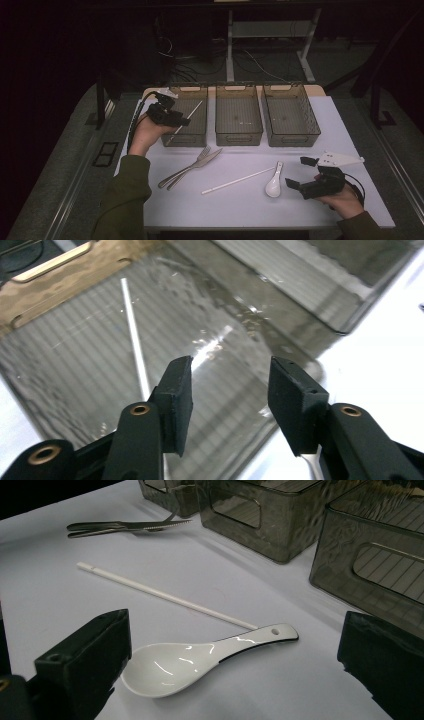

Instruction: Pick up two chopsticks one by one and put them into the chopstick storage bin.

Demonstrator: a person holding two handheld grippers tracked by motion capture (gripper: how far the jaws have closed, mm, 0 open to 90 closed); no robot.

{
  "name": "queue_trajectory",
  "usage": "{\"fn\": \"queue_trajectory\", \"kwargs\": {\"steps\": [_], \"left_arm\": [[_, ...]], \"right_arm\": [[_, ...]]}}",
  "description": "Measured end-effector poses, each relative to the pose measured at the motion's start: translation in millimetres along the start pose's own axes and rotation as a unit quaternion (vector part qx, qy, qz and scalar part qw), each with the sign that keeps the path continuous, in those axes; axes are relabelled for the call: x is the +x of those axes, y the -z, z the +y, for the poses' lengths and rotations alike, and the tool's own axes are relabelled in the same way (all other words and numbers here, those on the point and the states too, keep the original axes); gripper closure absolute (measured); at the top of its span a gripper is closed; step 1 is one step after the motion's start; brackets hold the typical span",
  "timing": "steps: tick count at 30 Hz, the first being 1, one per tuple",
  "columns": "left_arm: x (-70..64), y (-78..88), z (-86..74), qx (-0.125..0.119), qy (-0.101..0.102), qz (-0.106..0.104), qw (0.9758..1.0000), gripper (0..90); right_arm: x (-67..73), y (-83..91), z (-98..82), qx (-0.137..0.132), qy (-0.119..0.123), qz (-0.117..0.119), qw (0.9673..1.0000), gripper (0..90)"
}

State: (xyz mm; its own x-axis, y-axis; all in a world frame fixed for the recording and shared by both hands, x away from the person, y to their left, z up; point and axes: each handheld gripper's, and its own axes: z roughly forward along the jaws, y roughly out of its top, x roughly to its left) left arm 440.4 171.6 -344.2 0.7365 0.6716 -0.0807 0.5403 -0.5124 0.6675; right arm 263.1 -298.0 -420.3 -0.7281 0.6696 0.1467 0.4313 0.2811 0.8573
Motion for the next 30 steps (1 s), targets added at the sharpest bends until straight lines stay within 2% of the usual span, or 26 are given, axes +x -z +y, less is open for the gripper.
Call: {"fn": "queue_trajectory", "kwargs": {"steps": [1,5,7,9,11,12,13,14,15,17,19,25,30], "left_arm": [[-8.3,2.7,1.1,-0.003,-0.006,-0.006,1.0,49.1],[-20.8,8.1,2.2,-0.013,-0.022,-0.024,0.9994,46.1],[-25.6,9.4,2.5,-0.012,-0.03,-0.025,0.9992,44.3],[-38.0,11.7,2.4,-0.02,-0.045,-0.028,0.9984,42.2],[-41.0,12.3,2.2,-0.024,-0.048,-0.031,0.9981,41.3],[-48.7,14.2,1.6,-0.033,-0.055,-0.039,0.9972,40.4],[-48.7,14.2,1.6,-0.033,-0.055,-0.039,0.9972,39.8],[-57.6,16.5,0.9,-0.043,-0.061,-0.045,0.9962,39.2],[-59.8,17.2,0.6,-0.046,-0.065,-0.046,0.9958,38.7],[-64.2,18.0,-0.1,-0.051,-0.065,-0.049,0.9954,37.6],[-70.1,19.4,-0.7,-0.055,-0.077,-0.055,0.994,36.0],[-87.1,18.4,-7.4,-0.068,-0.083,-0.062,0.9923,33.6],[-95.8,12.5,-12.6,-0.067,-0.09,-0.063,0.9917,33.5]], "right_arm": [[0.8,0.3,-0.7,-0.002,-0.002,0.001,1.0,0.6],[1.7,-0.6,-4.5,-0.001,0.007,0.003,1.0,0.6],[0.6,0.6,-7.7,0.003,0.004,0.005,1.0,0.6],[-1.1,1.5,-8.8,0.003,-0.001,0.007,1.0,0.6],[-1.5,1.6,-8.0,0.001,-0.003,0.005,1.0,0.6],[-1.3,1.7,-7.1,0.002,-0.001,0.004,1.0,0.6],[-1.2,1.5,-6.8,0.001,0.0,0.003,1.0,0.6],[-1.3,1.5,-6.5,-0.001,0.001,0.002,1.0,0.6],[-1.3,1.6,-6.3,-0.001,0.0,0.003,1.0,0.6],[-1.1,1.8,-6.3,0.0,0.0,0.002,1.0,0.6],[-1.0,2.3,-6.1,0.0,-0.002,0.002,1.0,0.6],[-1.7,2.5,-5.9,0.001,-0.004,0.002,1.0,0.6],[-1.1,3.0,-6.1,0.005,-0.006,0.003,1.0,0.7]]}}
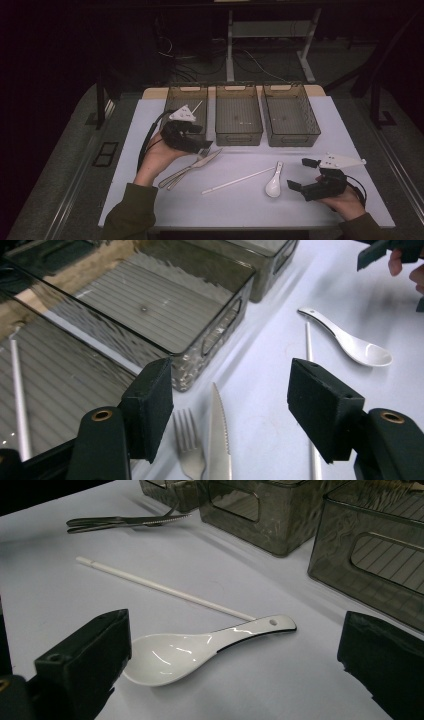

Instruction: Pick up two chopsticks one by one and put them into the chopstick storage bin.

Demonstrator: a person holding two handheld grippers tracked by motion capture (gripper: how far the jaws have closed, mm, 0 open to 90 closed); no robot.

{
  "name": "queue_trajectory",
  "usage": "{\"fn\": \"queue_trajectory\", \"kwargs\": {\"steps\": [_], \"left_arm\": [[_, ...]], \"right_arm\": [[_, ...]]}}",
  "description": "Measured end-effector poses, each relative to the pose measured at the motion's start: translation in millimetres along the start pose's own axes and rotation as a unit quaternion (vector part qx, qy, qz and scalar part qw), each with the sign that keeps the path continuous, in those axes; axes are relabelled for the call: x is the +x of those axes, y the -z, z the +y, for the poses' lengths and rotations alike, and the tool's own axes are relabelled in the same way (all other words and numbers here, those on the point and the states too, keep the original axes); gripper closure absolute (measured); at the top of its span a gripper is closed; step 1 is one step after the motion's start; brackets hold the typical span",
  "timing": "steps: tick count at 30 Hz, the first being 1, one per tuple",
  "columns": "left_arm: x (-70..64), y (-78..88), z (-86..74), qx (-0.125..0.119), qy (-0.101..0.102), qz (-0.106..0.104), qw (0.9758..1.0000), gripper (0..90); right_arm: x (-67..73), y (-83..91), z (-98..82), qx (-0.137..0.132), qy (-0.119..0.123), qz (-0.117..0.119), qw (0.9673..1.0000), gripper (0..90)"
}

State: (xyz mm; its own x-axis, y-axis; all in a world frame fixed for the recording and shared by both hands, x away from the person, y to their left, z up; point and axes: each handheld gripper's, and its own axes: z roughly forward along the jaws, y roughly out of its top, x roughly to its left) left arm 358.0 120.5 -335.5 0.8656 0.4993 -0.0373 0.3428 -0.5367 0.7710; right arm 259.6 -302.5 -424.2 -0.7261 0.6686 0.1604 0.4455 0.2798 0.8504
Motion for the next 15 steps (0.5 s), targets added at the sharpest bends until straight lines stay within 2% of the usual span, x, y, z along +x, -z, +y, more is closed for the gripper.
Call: {"fn": "queue_trajectory", "kwargs": {"steps": [4,7,13,15], "left_arm": [[-11.1,-10.0,-3.6,0.001,-0.008,-0.011,0.9999,33.5],[-19.7,-19.2,-4.4,0.015,-0.019,-0.022,0.9995,33.6],[-36.8,-36.2,-4.4,0.033,-0.037,-0.039,0.998,37.0],[-42.2,-42.0,-5.2,0.035,-0.039,-0.05,0.9974,40.5]], "right_arm": [[0.1,0.0,-0.2,0.0,0.002,-0.001,1.0,0.6],[-0.4,-0.3,-0.3,-0.002,0.006,-0.003,1.0,0.6],[-0.5,0.6,0.0,-0.001,0.005,-0.005,1.0,0.6],[-0.7,0.9,-0.1,0.0,0.007,-0.006,1.0,0.6]]}}
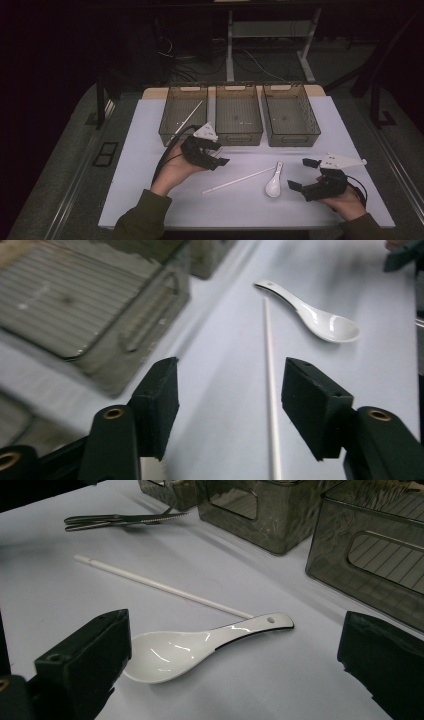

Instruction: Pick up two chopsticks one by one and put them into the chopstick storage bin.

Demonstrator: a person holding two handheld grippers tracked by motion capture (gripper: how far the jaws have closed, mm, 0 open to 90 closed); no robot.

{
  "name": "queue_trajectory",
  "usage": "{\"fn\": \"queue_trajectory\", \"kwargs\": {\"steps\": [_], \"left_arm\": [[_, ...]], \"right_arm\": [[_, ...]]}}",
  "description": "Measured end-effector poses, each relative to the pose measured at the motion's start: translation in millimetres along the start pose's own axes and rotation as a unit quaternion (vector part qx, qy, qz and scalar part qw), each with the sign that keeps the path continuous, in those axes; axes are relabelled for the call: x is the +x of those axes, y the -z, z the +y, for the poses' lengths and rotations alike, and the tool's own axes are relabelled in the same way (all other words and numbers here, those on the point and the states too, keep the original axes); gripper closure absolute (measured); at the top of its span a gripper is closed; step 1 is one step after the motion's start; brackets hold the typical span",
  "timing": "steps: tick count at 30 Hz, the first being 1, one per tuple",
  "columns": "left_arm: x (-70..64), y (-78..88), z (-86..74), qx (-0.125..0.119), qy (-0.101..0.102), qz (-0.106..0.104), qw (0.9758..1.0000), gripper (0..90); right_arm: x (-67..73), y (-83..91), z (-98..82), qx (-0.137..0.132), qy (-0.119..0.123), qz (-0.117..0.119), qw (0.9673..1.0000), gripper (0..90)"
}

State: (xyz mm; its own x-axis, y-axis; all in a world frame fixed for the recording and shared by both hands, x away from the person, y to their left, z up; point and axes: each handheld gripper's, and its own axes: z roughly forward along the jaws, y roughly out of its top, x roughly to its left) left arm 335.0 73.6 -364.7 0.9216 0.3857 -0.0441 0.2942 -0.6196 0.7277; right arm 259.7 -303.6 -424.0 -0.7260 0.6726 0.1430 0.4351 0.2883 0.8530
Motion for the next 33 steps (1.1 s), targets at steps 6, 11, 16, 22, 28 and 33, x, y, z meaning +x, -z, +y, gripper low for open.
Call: {"fn": "queue_trajectory", "kwargs": {"steps": [6,11,16,22,28,33], "left_arm": [[-10.2,-14.4,2.0,0.028,-0.005,-0.02,0.9994,50.1],[-16.1,-28.1,3.5,0.055,-0.012,-0.031,0.9979,58.0],[-20.1,-42.5,2.3,0.096,-0.016,-0.037,0.9946,67.5],[-24.2,-56.6,-1.3,0.127,-0.023,-0.045,0.9906,71.0],[-26.8,-67.5,-5.1,0.164,-0.023,-0.048,0.9851,72.8],[-26.3,-73.7,-8.1,0.184,-0.026,-0.05,0.9813,75.9]], "right_arm": [[-0.4,0.2,0.0,0.004,0.0,0.001,1.0,0.6],[-0.2,-0.2,0.3,0.005,-0.001,-0.001,1.0,0.7],[-0.3,-0.5,0.3,0.006,-0.003,-0.003,1.0,0.6],[-0.4,-0.1,0.3,0.007,-0.004,-0.003,1.0,0.6],[-0.9,0.3,0.5,0.006,-0.003,-0.004,1.0,0.6],[-0.9,0.7,0.7,0.006,-0.003,-0.005,1.0,0.6]]}}
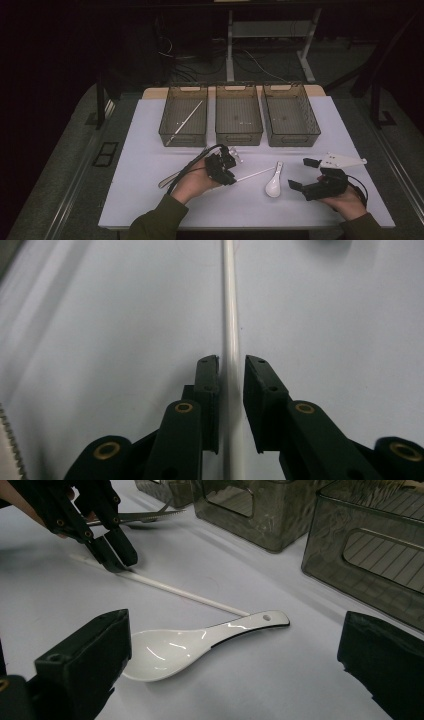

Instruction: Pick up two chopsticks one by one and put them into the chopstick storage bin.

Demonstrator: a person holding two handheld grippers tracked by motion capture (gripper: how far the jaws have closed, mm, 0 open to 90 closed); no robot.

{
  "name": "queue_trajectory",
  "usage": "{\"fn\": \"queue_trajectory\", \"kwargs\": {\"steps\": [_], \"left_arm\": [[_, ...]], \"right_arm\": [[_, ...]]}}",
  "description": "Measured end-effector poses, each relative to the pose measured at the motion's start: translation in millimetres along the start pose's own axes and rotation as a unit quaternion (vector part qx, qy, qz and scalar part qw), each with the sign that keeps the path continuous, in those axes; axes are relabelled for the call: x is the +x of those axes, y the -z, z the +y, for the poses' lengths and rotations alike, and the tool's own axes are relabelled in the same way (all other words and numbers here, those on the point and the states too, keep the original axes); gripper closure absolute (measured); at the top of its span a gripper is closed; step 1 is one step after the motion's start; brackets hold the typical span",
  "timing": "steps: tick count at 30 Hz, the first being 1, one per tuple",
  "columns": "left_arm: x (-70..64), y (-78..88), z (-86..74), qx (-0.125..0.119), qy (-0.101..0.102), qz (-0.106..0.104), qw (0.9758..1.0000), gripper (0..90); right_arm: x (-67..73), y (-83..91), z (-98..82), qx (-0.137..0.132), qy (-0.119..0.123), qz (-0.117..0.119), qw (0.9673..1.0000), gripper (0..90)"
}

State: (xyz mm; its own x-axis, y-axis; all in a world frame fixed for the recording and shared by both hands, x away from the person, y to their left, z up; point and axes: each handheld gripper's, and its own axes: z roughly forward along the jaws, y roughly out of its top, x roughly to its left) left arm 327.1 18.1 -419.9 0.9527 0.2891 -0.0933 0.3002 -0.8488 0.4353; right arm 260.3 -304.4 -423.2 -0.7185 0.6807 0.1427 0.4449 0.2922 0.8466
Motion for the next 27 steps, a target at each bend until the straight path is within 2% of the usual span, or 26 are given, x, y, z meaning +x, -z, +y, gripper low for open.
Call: {"fn": "queue_trajectory", "kwargs": {"steps": [1,2,3,4,8,12,13,14,18,23,24,25,27], "left_arm": [[1.7,-0.9,0.3,0.003,-0.01,0.0,0.9999,75.9],[1.5,-1.8,0.1,0.005,-0.011,0.001,0.9999,77.3],[0.3,-2.7,-0.2,0.006,-0.002,-0.004,1.0,77.5],[0.8,-3.2,-0.1,0.011,-0.007,-0.002,0.9999,77.5],[-0.8,-3.7,-0.3,0.013,-0.004,-0.002,0.9999,80.0],[-3.1,-4.8,1.2,0.02,-0.01,0.009,0.9997,81.8],[-4.8,-5.1,2.1,0.024,-0.008,0.011,0.9996,81.9],[-6.0,-5.4,5.0,0.037,-0.017,0.018,0.999,81.9],[-8.9,-6.7,10.2,0.056,-0.022,0.028,0.9978,81.8],[-9.1,-7.9,14.8,0.073,-0.009,0.027,0.9969,82.3],[-7.8,-7.6,16.6,0.082,-0.019,0.029,0.996,82.4],[-8.8,-8.1,17.7,0.088,-0.012,0.027,0.9957,82.4],[-9.2,-8.8,20.5,0.097,-0.014,0.029,0.9947,82.5]], "right_arm": [[0.0,0.0,0.0,0.0,0.0,0.0,1.0,0.6],[-0.1,0.1,0.1,0.0,0.0,0.0,1.0,0.6],[-0.1,0.2,0.1,-0.001,-0.001,0.0,1.0,0.6],[-0.1,0.2,0.1,-0.001,-0.001,0.0,1.0,0.6],[-0.3,0.4,0.2,-0.001,-0.001,-0.001,1.0,0.6],[-0.4,0.6,0.4,-0.001,-0.002,-0.001,1.0,0.6],[-0.5,0.5,0.4,-0.001,-0.001,-0.002,1.0,0.6],[-0.5,0.4,0.4,-0.001,-0.002,-0.002,1.0,0.6],[-0.1,0.0,0.5,0.0,-0.001,-0.002,1.0,0.6],[0.5,-0.6,0.7,0.002,0.0,-0.002,1.0,0.6],[0.2,-0.8,0.7,0.002,0.0,-0.002,1.0,0.6],[0.2,-0.8,0.7,0.002,0.0,-0.002,1.0,0.6],[0.0,-1.1,0.8,0.002,0.0,-0.001,1.0,0.6]]}}
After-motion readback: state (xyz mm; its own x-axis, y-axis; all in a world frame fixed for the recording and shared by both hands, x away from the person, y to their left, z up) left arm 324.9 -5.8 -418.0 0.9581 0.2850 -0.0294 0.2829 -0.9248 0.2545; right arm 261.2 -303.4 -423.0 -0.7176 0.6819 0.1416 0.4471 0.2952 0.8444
